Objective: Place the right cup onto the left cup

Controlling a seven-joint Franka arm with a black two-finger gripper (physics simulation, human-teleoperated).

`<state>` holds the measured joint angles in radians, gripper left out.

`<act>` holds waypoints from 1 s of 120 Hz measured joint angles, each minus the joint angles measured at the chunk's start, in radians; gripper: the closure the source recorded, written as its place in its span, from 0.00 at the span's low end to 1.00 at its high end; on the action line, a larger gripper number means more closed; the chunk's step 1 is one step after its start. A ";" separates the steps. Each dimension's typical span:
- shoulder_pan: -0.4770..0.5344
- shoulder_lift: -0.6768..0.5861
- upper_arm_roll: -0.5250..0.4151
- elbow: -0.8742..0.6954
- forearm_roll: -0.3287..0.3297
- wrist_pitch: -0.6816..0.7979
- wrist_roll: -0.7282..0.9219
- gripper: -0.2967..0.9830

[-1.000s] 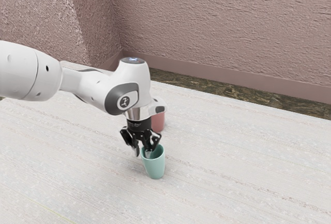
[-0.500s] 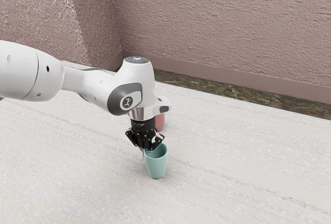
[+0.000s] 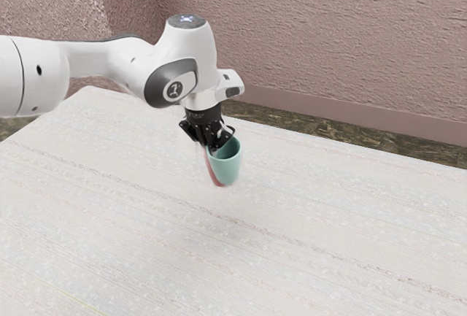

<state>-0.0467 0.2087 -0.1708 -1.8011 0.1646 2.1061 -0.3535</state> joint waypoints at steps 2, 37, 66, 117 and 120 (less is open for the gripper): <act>0.001 0.001 0.001 0.013 0.001 -0.008 0.001 0.85; 0.039 0.048 0.057 0.179 -0.017 -0.148 0.046 0.85; 0.094 0.157 0.057 0.306 -0.041 -0.197 0.099 0.85; 0.123 0.334 0.050 0.515 -0.057 -0.205 0.182 0.85; 0.124 0.342 0.049 0.524 -0.059 -0.205 0.186 0.85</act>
<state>0.0770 0.5505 -0.1215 -1.2773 0.1054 1.9011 -0.1679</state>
